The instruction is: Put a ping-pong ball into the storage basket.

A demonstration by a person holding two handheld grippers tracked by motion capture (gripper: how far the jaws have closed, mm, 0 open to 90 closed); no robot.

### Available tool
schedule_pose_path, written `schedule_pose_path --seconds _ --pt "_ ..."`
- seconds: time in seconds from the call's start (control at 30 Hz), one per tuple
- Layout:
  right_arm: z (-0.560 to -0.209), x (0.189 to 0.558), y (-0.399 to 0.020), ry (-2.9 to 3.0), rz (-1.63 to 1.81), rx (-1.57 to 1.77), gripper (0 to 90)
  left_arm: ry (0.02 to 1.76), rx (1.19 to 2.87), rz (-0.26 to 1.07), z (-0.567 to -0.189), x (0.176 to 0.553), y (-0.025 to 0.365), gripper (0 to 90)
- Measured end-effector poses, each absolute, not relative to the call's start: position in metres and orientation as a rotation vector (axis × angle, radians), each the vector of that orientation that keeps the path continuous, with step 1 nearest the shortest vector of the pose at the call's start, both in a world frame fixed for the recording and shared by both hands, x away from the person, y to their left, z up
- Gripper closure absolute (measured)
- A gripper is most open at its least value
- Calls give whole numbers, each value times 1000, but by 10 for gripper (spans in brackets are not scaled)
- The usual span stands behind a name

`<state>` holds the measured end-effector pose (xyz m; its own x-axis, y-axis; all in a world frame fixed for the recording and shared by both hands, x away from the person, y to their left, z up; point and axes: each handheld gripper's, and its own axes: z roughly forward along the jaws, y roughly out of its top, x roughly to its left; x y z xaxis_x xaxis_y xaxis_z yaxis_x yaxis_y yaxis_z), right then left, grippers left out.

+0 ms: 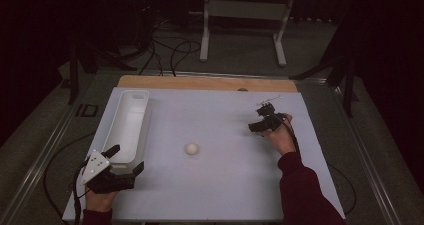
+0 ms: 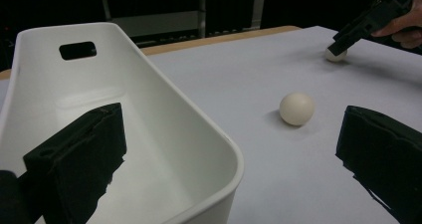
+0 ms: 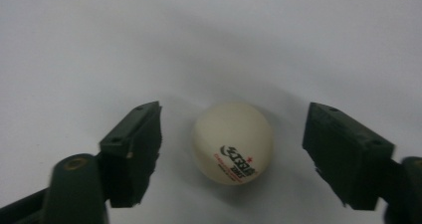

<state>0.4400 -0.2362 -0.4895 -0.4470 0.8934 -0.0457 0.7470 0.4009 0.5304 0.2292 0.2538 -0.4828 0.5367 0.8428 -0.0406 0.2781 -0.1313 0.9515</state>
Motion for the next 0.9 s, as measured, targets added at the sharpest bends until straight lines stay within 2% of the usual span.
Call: schedule_pose_path --seconds 0.5,0.9 --pt "-498 443 -235 2373 585 1478 499 955 1679 647 -483 229 254 0" --pt "-489 436 -231 2369 639 1452 505 955 1679 647 -483 229 254 0"
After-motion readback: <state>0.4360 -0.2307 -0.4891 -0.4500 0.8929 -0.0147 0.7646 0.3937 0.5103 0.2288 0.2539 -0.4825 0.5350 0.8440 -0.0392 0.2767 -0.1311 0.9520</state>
